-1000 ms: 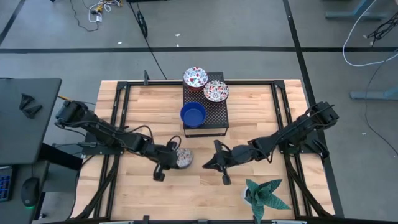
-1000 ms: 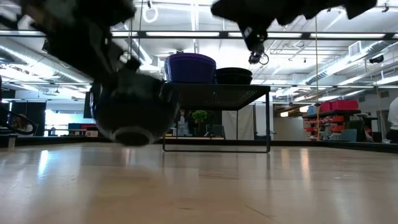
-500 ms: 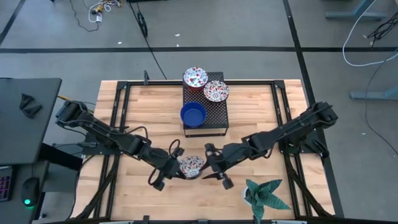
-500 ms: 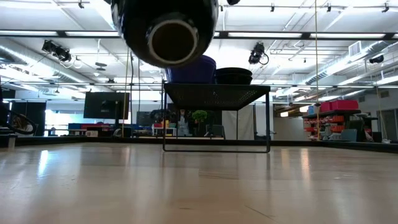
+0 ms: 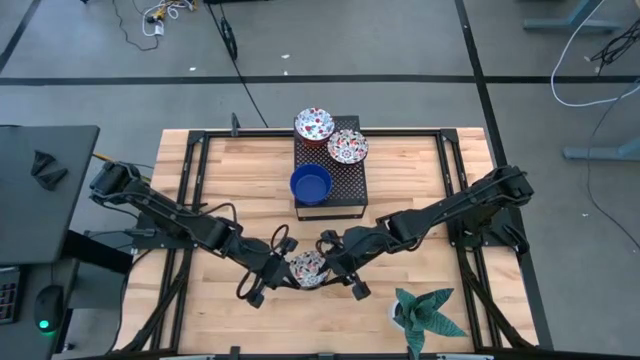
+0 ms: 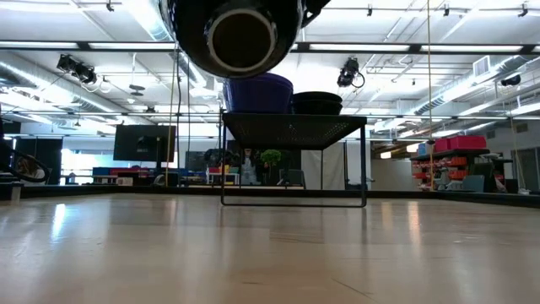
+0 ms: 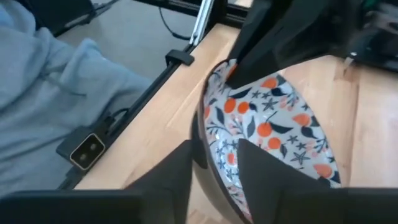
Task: Pick & Place Mini bowls
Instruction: Stack the orange patterned bowl on the orange patterned bowl on the shelf
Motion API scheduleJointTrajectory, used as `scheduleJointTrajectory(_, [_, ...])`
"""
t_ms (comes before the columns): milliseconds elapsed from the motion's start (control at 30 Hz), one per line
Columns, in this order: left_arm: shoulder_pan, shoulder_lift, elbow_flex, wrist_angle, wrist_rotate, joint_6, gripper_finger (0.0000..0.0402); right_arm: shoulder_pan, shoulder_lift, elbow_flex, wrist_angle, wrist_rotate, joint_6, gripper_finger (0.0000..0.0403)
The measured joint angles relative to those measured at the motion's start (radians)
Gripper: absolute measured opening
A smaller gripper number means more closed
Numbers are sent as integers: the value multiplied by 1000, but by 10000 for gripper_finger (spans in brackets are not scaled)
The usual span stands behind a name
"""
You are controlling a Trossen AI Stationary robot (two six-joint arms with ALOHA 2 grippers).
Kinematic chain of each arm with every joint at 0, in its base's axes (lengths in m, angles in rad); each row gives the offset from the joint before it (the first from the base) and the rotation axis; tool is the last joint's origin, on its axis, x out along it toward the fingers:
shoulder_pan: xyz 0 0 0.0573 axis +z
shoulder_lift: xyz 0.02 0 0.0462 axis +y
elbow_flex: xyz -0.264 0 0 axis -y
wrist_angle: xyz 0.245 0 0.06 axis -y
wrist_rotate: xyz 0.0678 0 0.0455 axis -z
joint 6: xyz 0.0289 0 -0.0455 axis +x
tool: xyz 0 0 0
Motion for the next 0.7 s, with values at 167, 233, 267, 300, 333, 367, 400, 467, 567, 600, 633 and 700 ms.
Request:
scheduleJointTrajectory(167, [13, 0, 0, 13, -2, 10, 24, 3, 2, 1, -26, -22, -18, 51])
scheduleJointTrajectory(233, [20, 0, 0, 28, -18, 9, 43, 7, 3, 1, -53, -34, -16, 20])
scheduleJointTrajectory(267, [24, 0, 0, 35, -25, 5, 55, 10, 3, 0, -66, -41, -14, 12])
scheduleJointTrajectory(300, [28, 0, 0, 36, -26, -4, 70, 15, 2, 1, -78, -42, -5, 9])
scheduleJointTrajectory(333, [31, 0, 0, 45, -28, -9, 85, 22, 2, 0, -100, -47, 5, 9])
scheduleJointTrajectory(367, [32, -2, 0, 57, -27, -12, 101, 29, 3, -3, -126, -45, 12, 10])
scheduleJointTrajectory(400, [35, -4, 0, 60, -25, -15, 117, 39, 5, -3, -151, -45, 20, 10])
scheduleJointTrajectory(467, [35, -3, 0, 62, -22, -16, 146, 62, 0, -3, -204, -48, 50, 8])
scheduleJointTrajectory(567, [36, -3, 0, 57, -22, -16, 180, 100, -28, -3, -305, -56, 130, 5])
scheduleJointTrajectory(600, [36, -3, 0, 48, -22, -17, 188, 115, -40, -3, -329, -46, 164, 5])
scheduleJointTrajectory(633, [36, -3, 0, 37, -23, -23, 194, 133, -57, -3, -352, -29, 189, 5])
scheduleJointTrajectory(700, [36, -3, 0, 4, -37, -43, 201, 170, -106, 3, -403, 31, 228, 5])
